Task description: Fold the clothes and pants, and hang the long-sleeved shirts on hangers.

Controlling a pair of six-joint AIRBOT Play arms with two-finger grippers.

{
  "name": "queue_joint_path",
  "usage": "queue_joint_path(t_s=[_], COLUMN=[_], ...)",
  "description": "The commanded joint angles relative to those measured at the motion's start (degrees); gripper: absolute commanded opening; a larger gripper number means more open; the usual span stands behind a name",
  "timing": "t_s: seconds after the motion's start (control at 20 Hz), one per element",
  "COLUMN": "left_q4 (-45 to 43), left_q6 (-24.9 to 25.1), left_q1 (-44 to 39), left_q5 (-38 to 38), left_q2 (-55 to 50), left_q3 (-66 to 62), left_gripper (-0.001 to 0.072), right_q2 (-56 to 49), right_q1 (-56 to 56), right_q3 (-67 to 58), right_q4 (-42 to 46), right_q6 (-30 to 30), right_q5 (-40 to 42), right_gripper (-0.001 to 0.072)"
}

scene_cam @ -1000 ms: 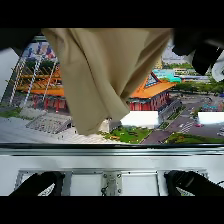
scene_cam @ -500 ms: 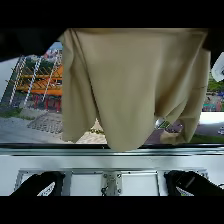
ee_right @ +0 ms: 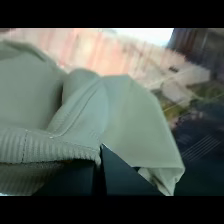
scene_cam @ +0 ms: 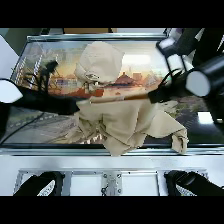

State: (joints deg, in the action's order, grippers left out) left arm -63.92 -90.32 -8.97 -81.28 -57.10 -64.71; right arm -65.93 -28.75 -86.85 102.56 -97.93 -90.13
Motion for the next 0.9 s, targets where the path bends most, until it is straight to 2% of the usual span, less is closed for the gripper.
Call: queue_joint_path(t_s=[0.0,0.15,0.5,0.85], left_q4=[4.26,6.88,6.97,4.07], left_q6=[1.40,4.68,5.09,5.68], left_q1=[0.13,0.13,0.13,0.13], left_q5=[5.33,5.86,7.80,7.65], left_q2=[-1.68,-5.79,-8.41,-6.08], left_q3=[12.90,13.99,13.55,13.77], left_gripper=[0.0019,0.0019,0.0019,0.0018], right_q2=[-0.87,-1.60,-1.46,2.01], right_q1=[1.05,1.05,1.05,1.05], right_q3=[11.87,12.48,12.48,14.01], right_q4=[-10.12,-10.82,-11.02,-13.27], right_q6=[-2.91,-5.90,-9.51,-10.08], right_q5=[4.39,7.23,7.85,6.78], right_gripper=[0.0021,0.0021,0.0022,0.0022])
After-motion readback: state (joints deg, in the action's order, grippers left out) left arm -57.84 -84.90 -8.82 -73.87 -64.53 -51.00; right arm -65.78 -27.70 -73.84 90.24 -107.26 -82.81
